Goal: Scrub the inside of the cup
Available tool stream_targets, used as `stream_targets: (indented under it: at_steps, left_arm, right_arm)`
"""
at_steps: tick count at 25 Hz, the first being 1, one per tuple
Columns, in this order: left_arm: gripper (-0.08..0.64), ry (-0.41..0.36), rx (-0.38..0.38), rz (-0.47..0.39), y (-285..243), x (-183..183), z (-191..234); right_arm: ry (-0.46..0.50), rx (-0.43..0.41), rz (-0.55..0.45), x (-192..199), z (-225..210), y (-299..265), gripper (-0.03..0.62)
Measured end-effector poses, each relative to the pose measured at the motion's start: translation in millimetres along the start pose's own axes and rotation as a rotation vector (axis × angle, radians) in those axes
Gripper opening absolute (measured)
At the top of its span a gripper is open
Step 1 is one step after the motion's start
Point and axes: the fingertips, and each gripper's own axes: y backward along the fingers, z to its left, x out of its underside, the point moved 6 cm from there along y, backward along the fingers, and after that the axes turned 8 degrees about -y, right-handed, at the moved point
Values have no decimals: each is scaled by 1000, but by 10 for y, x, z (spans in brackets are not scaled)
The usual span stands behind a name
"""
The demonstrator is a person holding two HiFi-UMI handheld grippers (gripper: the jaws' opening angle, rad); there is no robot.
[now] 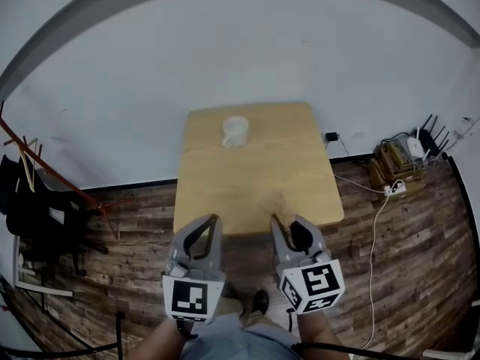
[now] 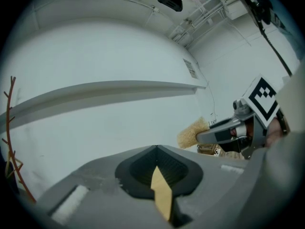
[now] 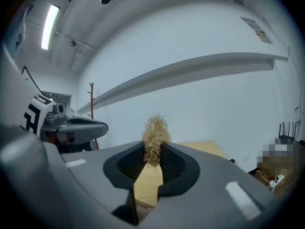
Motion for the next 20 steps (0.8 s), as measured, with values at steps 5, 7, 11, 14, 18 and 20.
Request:
stream_targets:
  at_steps: [5,7,11,14,18,20]
  left_arm:
    - [20,4,0,0,-236,48,100]
    - [20,25,1,-4,-375,83,155]
    - [20,63,7,-26,-722,174,332]
    - [20,70,22,-43,-1007,206,492]
    - [20,112,32,-38,-1350,305,734]
    - [20,124,36,-32,-1491,368,852]
  right_arm:
    - [6,3,8,-46,-125,-230,74]
    - [10,18,14,-72,-222,-363,74]
    - [30,46,32,-150,-399,-688,75]
    - [48,58,48,-241,-498,-969,75]
    - [53,68,71,-289,-563,-1403,75]
    - [56,70,82,-299,-575,-1582,75]
